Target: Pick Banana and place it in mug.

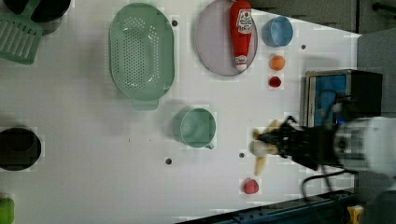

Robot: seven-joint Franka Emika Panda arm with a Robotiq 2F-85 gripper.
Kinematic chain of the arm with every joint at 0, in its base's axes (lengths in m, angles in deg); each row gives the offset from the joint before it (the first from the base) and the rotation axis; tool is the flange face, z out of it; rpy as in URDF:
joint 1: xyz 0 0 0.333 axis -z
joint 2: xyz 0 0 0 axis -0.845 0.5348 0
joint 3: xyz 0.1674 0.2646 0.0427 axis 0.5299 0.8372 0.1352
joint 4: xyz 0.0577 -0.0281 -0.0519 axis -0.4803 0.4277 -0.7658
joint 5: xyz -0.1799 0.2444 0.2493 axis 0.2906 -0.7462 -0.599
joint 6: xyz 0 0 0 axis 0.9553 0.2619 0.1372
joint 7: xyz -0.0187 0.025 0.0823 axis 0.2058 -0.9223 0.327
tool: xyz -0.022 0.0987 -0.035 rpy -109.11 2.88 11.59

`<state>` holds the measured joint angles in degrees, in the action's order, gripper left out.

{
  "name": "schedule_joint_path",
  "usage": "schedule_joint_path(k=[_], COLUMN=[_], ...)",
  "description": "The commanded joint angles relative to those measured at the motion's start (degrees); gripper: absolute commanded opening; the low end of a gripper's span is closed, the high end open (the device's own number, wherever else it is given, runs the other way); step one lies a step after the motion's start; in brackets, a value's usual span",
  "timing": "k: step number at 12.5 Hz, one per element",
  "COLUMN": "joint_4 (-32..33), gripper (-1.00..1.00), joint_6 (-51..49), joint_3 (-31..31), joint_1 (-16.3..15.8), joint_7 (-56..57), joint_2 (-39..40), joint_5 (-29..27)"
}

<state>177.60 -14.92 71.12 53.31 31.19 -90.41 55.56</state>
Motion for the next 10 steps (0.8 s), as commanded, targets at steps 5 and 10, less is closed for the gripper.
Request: schedule_joint_path(k=[5, 10], joint_4=[11.7, 16.0], gripper=[-0.53, -0.48], joint_6=[23.4, 31.8], joint_3=[3.6, 4.2], joint_1=[0.3, 0.1], joint_7=[-13.3, -20.5], joint_2=[7.9, 12.1], joint_5=[7.2, 7.9])
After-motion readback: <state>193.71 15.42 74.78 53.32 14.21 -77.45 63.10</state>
